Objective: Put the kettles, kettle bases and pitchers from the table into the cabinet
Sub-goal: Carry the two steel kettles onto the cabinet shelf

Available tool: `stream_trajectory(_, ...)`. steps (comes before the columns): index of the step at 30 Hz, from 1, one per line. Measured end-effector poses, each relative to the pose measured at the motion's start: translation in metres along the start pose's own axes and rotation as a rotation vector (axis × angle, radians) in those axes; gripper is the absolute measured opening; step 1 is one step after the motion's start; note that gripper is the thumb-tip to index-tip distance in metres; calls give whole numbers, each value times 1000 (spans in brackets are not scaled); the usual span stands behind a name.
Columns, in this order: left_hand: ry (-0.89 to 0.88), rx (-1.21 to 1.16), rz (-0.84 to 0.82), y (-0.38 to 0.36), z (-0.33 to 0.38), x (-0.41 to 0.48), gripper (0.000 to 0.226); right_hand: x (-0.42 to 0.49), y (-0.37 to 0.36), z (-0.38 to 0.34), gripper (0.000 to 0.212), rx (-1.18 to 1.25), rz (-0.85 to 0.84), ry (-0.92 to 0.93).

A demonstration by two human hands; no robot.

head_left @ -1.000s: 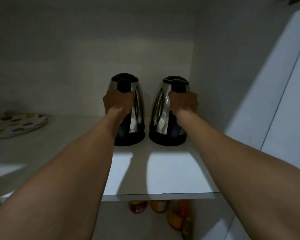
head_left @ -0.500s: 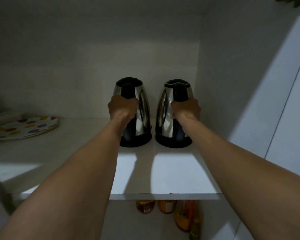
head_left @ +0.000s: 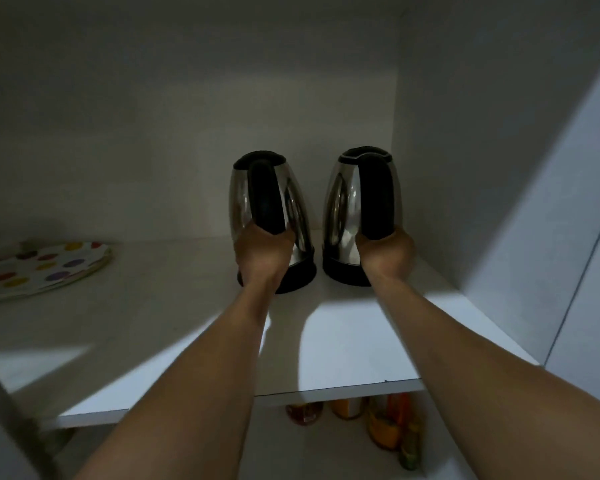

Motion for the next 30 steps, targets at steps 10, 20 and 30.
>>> stream_trajectory(10, -66, 171, 40, -6, -50, 14, 52, -10, -16, 25, 51, -38, 23, -103)
stream_trajectory(20, -64, -38, -2, -44, -72, 45, 40, 28, -38, 35, 58, -19, -3, -115)
stream_trajectory(30, -131, -34, 82, -97, -64, 68, 45, 87, -59, 52, 51, -3, -37, -108)
Point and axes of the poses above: each hand's wrist, its own x-axis towards the middle knuckle, its own y-axis out of the back of the hand, z = x × y, the point moved 7 cm from there along x, towards the middle knuckle, and after that the axes turned 2 degrees about -x, right-handed, at the moved point
